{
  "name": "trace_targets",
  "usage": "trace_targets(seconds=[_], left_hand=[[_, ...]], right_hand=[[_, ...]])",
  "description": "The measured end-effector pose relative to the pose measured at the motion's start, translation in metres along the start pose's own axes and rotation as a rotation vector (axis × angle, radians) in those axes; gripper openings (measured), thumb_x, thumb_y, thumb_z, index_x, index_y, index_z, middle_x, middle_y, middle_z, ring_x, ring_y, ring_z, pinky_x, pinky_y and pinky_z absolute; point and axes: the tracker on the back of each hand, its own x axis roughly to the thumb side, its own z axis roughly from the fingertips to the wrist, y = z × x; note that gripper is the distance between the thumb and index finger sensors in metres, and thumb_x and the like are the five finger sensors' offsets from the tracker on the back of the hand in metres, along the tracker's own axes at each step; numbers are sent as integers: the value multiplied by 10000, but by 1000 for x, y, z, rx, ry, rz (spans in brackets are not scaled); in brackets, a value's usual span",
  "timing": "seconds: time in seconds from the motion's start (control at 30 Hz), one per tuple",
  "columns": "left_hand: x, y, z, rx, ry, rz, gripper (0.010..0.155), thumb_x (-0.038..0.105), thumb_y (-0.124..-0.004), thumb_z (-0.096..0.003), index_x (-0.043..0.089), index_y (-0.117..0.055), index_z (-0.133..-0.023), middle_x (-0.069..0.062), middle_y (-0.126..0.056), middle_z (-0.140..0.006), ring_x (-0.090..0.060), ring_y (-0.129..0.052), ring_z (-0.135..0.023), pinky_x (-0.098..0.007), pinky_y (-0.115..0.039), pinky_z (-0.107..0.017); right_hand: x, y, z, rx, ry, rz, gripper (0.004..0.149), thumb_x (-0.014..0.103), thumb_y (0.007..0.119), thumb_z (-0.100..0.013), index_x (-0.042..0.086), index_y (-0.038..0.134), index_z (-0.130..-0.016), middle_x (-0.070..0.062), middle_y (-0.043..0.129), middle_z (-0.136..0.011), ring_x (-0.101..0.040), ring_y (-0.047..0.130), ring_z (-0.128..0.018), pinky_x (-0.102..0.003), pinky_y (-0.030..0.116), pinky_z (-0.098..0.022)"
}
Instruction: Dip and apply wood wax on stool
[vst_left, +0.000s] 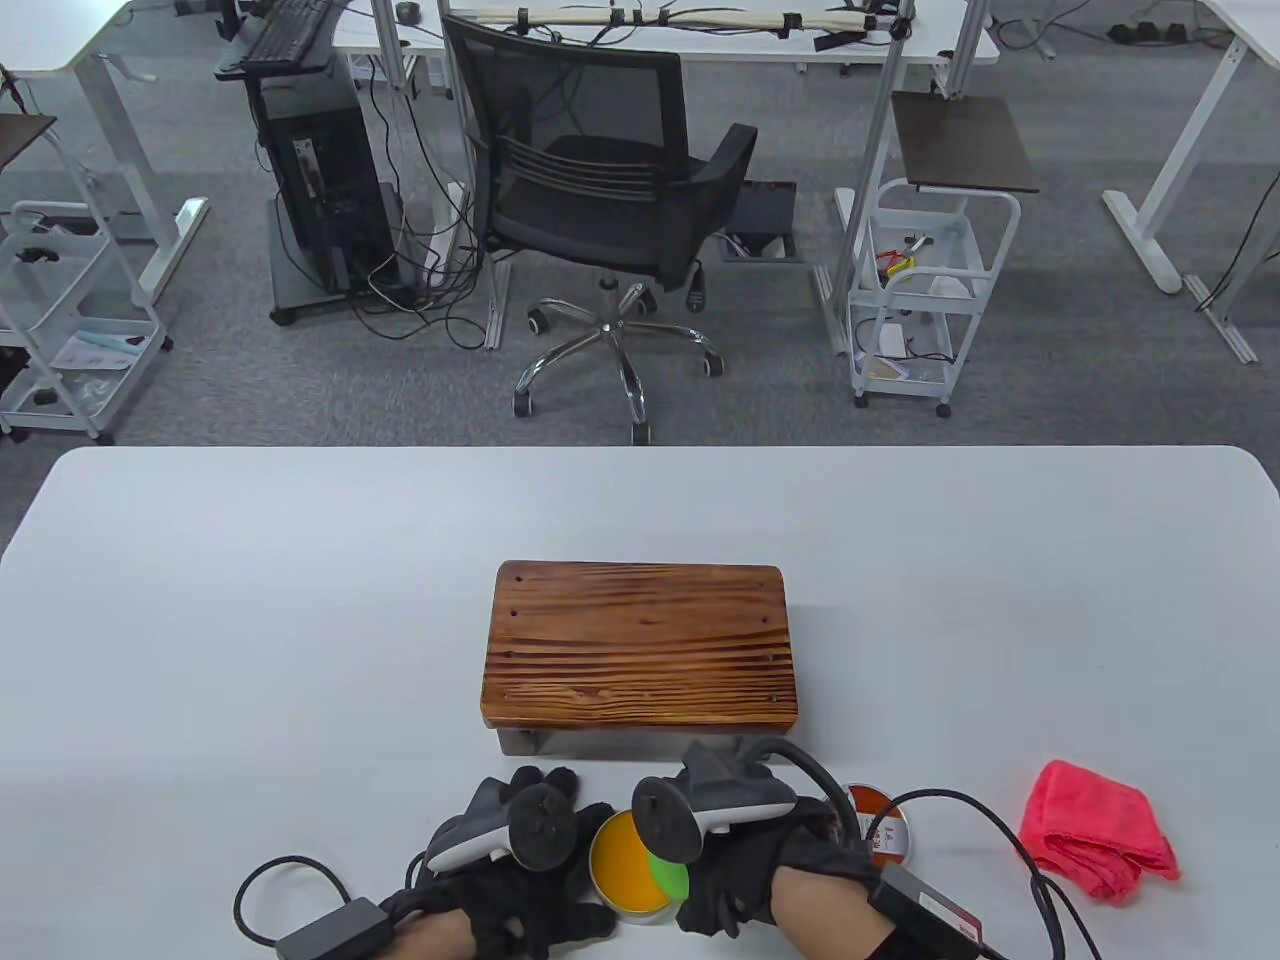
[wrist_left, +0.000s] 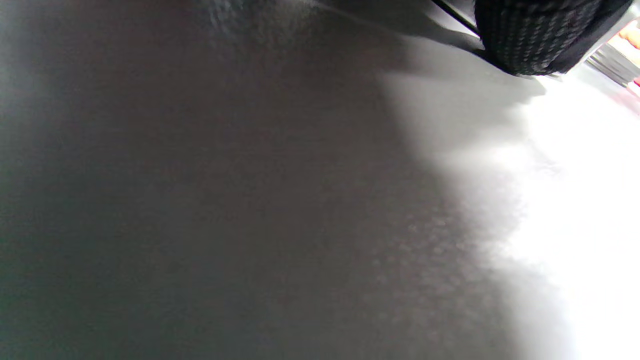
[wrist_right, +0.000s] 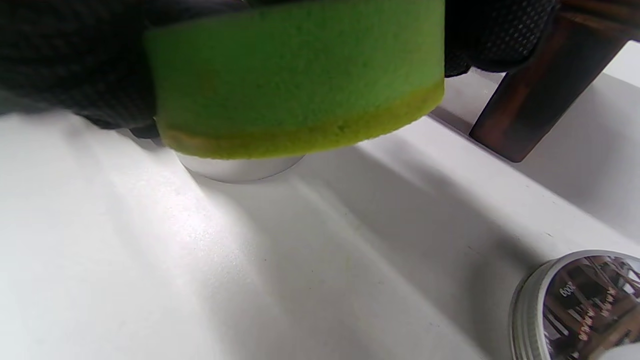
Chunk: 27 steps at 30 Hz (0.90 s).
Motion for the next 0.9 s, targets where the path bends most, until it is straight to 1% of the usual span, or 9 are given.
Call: trace_targets(seconds=[0.3,0.4,0.57,0.73,0.9], left_hand=[[0,0,0,1,5,-5,881,737,-692,-558,450,-40,-1078,-119,286,-1107,-463,289,-946,-747,83,-584],[1,0,0,2,6,-7,879,737,-690,-558,452,-41,-1077,-119,285,-1108,-462,288,-947,-747,82,-586],[1,0,0,3,8,-8,874,736,-691,-557,458,-44,-1076,-117,283,-1110,-461,286,-950,-747,80,-587],[1,0,0,3,8,-8,873,735,-692,-556,461,-46,-1075,-116,282,-1111,-459,286,-951,-747,80,-587],[1,0,0,3,8,-8,875,739,-692,-555,460,-47,-1076,-115,283,-1111,-459,287,-951,-747,79,-587]], right_hand=[[15,-2,-9,-4,13,68,910,700,890,-381,236,544,-1084,-204,518,-1108,-499,700,-861,-595,707,-595],[19,-1,-12,-14,7,61,894,692,889,-390,233,547,-1077,-200,517,-1104,-495,694,-862,-591,707,-597],[24,-1,-19,-39,-13,31,852,674,892,-406,224,574,-1056,-190,531,-1094,-479,695,-864,-586,705,-606],[26,-1,-24,-63,-49,-40,873,665,892,-407,206,536,-1058,-195,535,-1085,-454,702,-867,-573,710,-615],[20,1,-25,-105,-79,-147,907,676,883,-407,205,495,-1078,-212,533,-1083,-430,728,-866,-556,732,-619]])
